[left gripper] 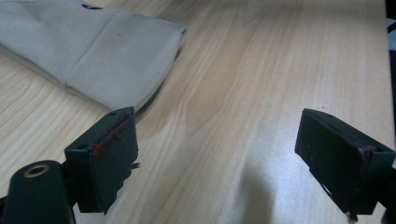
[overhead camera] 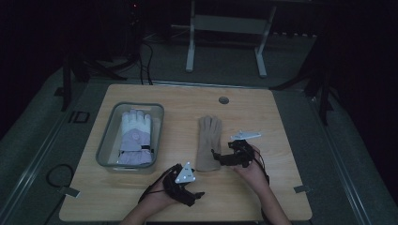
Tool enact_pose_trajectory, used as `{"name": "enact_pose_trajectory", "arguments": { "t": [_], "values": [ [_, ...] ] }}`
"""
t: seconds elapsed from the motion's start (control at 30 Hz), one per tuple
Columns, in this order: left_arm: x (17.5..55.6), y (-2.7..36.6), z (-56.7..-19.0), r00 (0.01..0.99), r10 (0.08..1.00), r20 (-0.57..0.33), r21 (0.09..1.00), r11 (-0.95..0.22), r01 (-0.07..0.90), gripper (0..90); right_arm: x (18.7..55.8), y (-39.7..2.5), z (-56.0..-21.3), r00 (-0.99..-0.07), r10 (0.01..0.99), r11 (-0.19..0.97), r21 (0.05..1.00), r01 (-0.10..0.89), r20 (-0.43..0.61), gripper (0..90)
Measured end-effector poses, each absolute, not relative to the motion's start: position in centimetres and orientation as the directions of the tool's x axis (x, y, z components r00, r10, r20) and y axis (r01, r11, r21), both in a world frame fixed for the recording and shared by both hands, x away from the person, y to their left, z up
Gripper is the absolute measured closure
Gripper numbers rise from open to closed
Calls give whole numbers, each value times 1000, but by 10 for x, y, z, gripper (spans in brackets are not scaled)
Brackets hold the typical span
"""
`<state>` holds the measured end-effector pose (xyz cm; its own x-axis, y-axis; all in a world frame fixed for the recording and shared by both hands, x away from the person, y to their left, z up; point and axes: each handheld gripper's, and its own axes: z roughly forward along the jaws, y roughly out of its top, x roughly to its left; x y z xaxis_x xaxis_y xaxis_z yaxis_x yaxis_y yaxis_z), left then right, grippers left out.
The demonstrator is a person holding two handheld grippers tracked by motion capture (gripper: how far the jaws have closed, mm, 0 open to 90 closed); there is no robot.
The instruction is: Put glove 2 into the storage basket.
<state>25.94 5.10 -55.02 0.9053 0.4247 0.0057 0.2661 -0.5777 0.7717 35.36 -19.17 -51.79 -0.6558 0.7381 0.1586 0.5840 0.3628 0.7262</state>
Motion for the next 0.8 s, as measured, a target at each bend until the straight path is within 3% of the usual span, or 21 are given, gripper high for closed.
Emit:
{"name": "enact_pose_trajectory", "arguments": {
  "t": [0.57,0.8],
  "values": [
    [299,24,-544,914,391,111,743,-644,185,153,408,-196,-505,-612,761,307,712,631,214,196],
    [306,13,-545,923,364,120,729,-664,167,210,432,-190,-511,-577,777,270,694,668,252,248]
  ]
}}
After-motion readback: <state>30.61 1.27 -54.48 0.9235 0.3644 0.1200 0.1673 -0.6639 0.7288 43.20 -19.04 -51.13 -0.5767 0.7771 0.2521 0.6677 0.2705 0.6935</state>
